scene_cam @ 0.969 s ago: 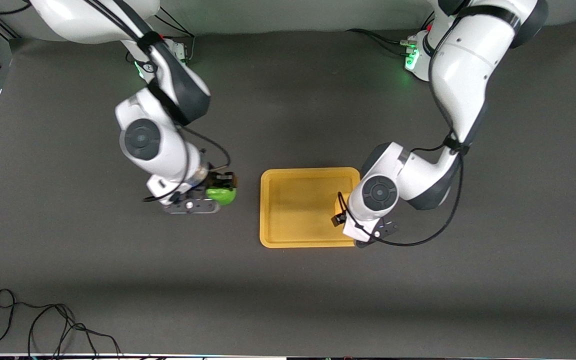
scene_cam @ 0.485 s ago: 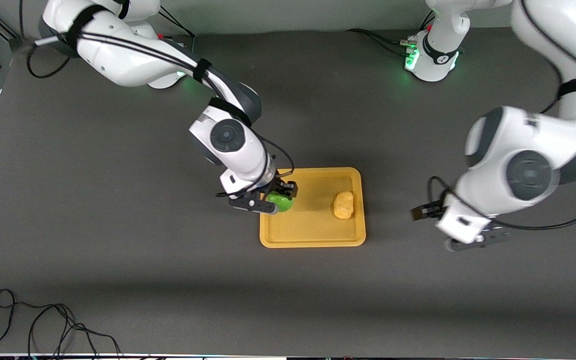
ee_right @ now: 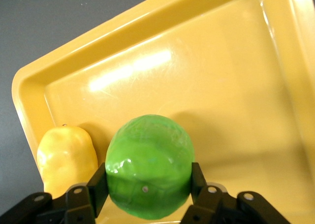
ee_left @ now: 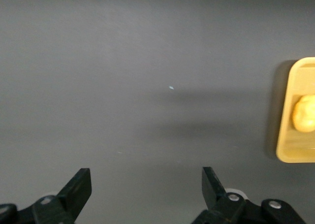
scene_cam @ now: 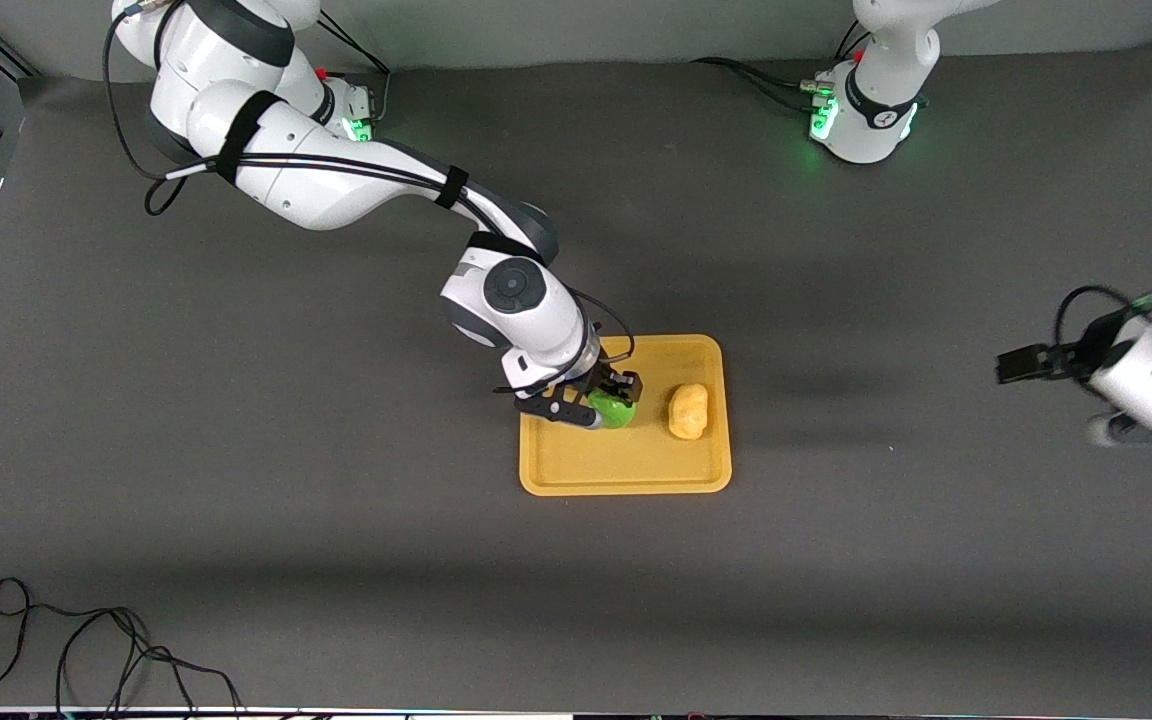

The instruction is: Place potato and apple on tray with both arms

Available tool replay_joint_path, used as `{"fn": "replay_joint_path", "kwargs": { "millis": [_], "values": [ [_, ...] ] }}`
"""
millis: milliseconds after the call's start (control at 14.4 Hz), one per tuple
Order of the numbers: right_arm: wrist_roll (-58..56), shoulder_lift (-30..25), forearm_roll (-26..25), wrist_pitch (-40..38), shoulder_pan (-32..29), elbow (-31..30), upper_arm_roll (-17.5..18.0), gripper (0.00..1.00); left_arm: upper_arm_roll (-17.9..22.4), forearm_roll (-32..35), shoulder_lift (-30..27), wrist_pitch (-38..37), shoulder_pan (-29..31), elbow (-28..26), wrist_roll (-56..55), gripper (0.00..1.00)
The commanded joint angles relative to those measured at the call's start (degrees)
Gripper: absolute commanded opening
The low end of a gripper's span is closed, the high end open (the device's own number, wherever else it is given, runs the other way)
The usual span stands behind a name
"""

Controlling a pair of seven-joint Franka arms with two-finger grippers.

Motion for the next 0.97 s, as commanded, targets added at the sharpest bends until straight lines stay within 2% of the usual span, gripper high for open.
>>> {"fn": "replay_joint_path", "kwargs": {
  "millis": [0, 208, 346, 485, 554, 623, 692, 831, 900],
  "values": [
    [1.6, 0.7, -2.0, -0.3, -0.2, 1.7, 0.7, 0.24, -0.1, -1.4, -10.6, 5.7, 2.3, -11.0, 3.5, 1.00],
    [1.2, 0.7, -3.0, -5.5, -0.7, 1.8, 0.7, 0.24, -0.2, -2.5, -11.7, 3.3, 2.2, -9.3, 3.5, 1.00],
    [1.5, 0.9, -4.8, -5.7, -0.6, 1.7, 0.7, 0.24, -0.2, -4.1, -11.7, 0.5, 2.1, -6.2, 3.5, 1.00],
    [1.7, 2.1, -4.8, -5.6, -0.5, 1.8, 0.7, 0.25, -0.2, -5.2, -11.8, 0.4, 2.1, -5.8, 4.1, 1.00],
    [2.1, 2.4, -5.0, -5.5, -0.2, 1.8, 0.7, 0.32, -0.2, -5.2, -11.7, 0.5, 1.6, -5.9, 4.3, 1.00],
    [2.3, 2.4, -5.0, -5.5, -0.3, 1.8, 0.7, 0.59, -0.3, -4.7, -11.8, 0.5, 1.4, -6.2, 4.3, 1.00],
    [2.3, 2.4, -5.0, -5.5, -0.5, 1.8, 0.7, 0.98, -0.3, -4.5, -11.8, 0.3, 1.5, -6.2, 4.3, 1.00],
    [2.2, 1.9, -4.6, -5.8, -1.1, 1.9, 0.9, 1.00, -0.3, -4.4, -12.3, -0.3, 1.6, -6.6, 4.3, 1.00],
    [2.1, 1.1, -4.2, -6.1, -2.1, 1.8, 2.2, 1.00, -0.3, -4.4, -12.4, -0.3, 1.5, -7.0, 4.3, 1.00]
  ]
}}
